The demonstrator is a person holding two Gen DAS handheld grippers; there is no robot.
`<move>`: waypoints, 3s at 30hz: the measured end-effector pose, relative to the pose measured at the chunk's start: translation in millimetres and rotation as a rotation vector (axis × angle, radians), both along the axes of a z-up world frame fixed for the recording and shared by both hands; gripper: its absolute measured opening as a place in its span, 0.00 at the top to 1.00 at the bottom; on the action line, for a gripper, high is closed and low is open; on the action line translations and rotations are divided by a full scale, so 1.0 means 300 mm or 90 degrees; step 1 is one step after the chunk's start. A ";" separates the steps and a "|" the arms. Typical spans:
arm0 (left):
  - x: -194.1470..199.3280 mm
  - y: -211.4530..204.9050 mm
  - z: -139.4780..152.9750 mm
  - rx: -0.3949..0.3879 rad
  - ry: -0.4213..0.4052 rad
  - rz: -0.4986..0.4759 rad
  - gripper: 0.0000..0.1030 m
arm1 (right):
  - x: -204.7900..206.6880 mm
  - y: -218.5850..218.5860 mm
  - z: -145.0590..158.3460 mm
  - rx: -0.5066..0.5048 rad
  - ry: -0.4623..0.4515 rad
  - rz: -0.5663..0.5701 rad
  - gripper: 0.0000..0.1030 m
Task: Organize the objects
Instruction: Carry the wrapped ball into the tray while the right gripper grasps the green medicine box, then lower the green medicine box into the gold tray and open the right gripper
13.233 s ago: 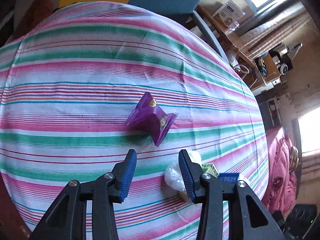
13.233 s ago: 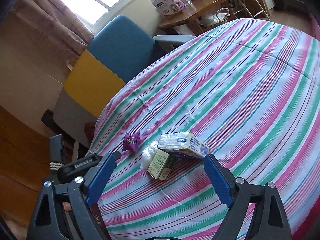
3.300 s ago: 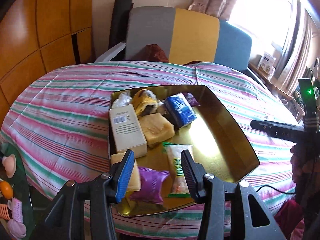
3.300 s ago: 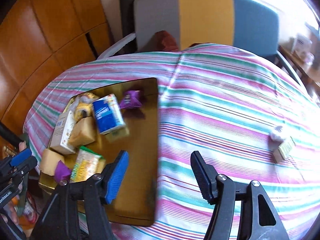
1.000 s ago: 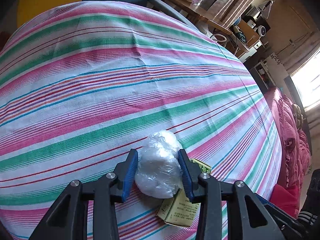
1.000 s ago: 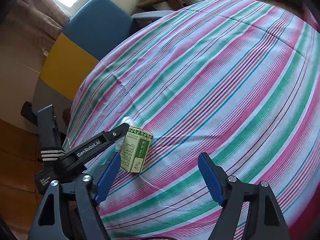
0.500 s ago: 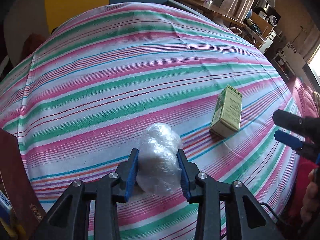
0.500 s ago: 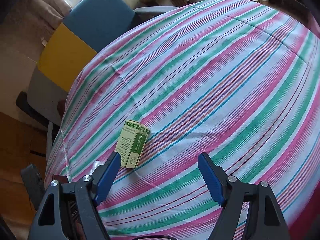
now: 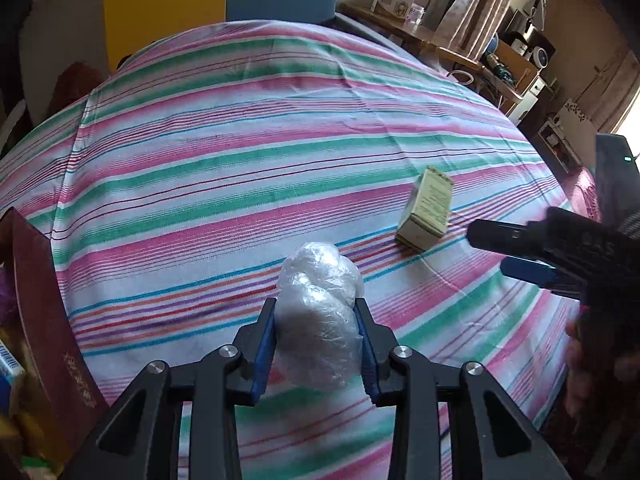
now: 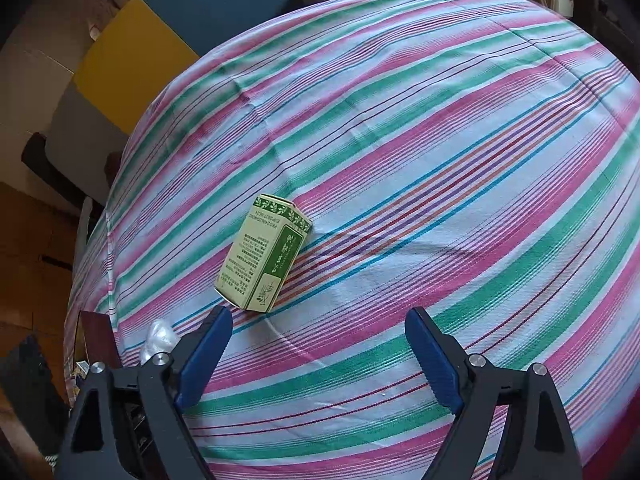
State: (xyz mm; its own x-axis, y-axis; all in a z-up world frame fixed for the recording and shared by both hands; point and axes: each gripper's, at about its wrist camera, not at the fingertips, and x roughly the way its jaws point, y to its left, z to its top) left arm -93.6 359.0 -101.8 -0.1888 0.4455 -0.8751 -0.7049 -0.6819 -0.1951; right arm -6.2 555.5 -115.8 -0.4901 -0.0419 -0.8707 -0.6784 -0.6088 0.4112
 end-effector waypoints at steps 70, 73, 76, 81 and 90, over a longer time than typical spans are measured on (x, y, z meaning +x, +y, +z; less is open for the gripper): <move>-0.115 -0.874 0.038 0.046 -0.025 0.341 0.56 | -0.225 -0.373 -0.062 0.249 -0.092 0.338 0.70; -0.048 -0.914 0.104 0.046 0.040 0.333 0.56 | -0.220 -0.380 -0.057 0.258 -0.090 0.338 0.71; 0.006 -0.972 0.150 0.053 0.074 0.336 0.56 | -0.219 -0.379 -0.047 0.252 -0.086 0.332 0.71; 0.051 -1.073 0.170 0.068 0.087 0.357 0.56 | -0.180 -0.502 0.130 0.239 0.003 0.363 0.71; 0.091 -1.143 0.176 0.108 0.070 0.376 0.56 | -0.160 -1.096 0.325 0.240 0.108 0.615 0.71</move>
